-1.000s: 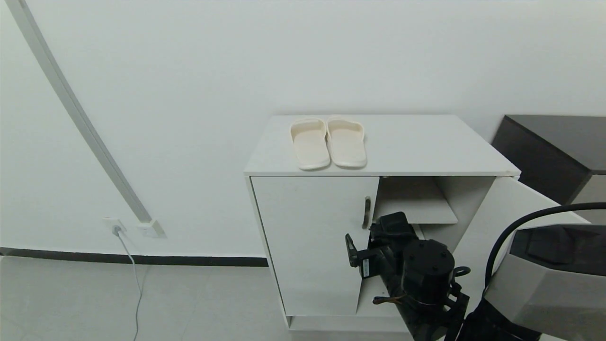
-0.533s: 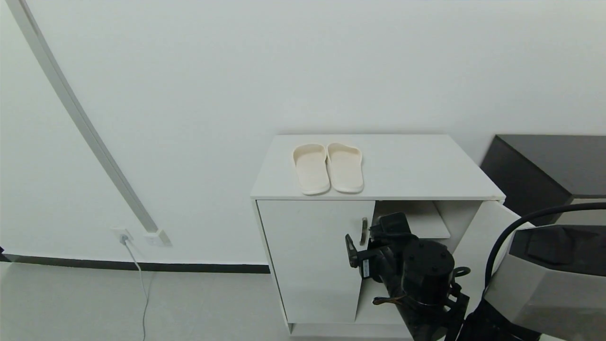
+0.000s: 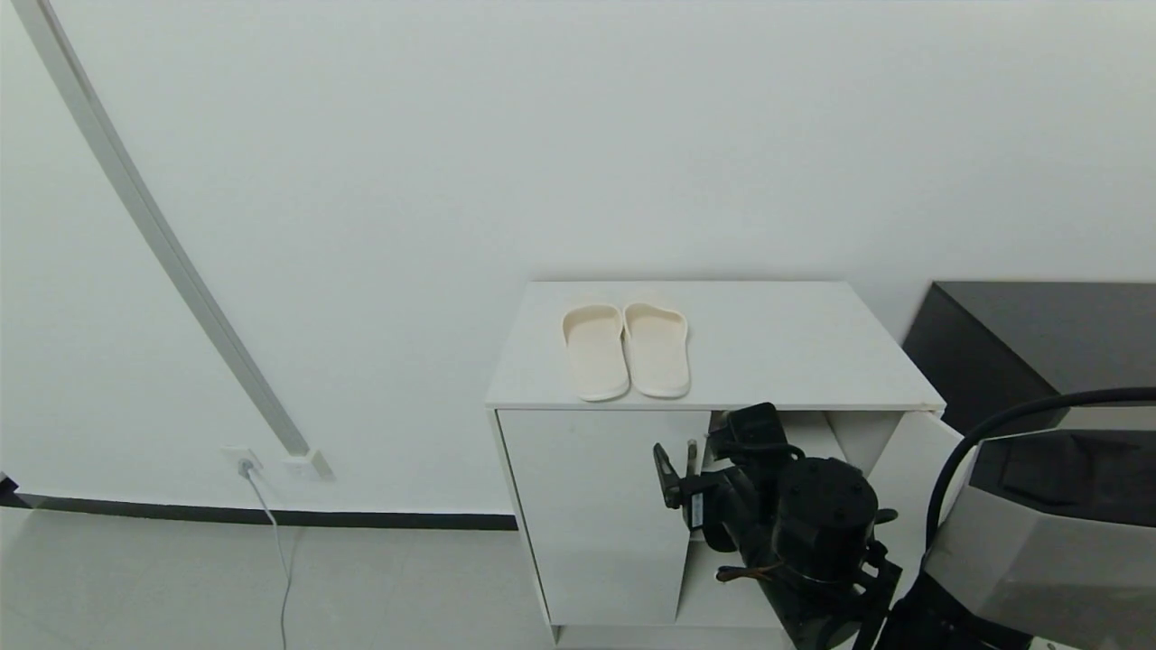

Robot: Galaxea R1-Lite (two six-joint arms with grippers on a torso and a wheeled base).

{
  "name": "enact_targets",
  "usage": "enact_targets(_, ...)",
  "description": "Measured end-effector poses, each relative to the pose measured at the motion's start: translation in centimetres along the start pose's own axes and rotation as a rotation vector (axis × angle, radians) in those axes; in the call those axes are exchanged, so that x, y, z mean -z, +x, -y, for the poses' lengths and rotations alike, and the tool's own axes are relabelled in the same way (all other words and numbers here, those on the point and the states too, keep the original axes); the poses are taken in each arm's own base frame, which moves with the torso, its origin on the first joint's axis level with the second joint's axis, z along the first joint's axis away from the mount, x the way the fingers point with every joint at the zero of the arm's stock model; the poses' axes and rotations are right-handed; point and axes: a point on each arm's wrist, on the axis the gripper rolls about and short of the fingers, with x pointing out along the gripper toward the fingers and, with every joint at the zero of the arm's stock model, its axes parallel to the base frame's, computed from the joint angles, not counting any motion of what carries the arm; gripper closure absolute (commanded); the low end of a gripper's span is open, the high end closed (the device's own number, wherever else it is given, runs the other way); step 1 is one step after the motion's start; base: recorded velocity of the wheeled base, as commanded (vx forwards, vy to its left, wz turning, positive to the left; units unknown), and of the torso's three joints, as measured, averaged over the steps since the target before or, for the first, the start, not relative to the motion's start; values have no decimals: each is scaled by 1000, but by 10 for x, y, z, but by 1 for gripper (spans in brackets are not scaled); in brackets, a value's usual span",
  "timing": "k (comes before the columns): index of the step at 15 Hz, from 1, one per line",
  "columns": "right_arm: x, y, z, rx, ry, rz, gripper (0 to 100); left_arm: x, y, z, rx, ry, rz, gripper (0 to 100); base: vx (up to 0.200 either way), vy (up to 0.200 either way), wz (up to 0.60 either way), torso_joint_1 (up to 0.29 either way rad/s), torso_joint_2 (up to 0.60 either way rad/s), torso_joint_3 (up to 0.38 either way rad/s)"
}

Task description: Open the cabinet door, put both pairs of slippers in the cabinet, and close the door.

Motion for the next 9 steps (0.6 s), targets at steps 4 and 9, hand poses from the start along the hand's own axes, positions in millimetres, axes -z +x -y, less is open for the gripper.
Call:
enact_targets(4,6,4,4,12,-11,4,0,0,0,0,0,0,-1,100,0,0,0,0,0,0)
enact_targets(9,-4,10,-1,-2,-38,-17,0,0,0,0,0,0,-1,100,0,0,0,0,0,0)
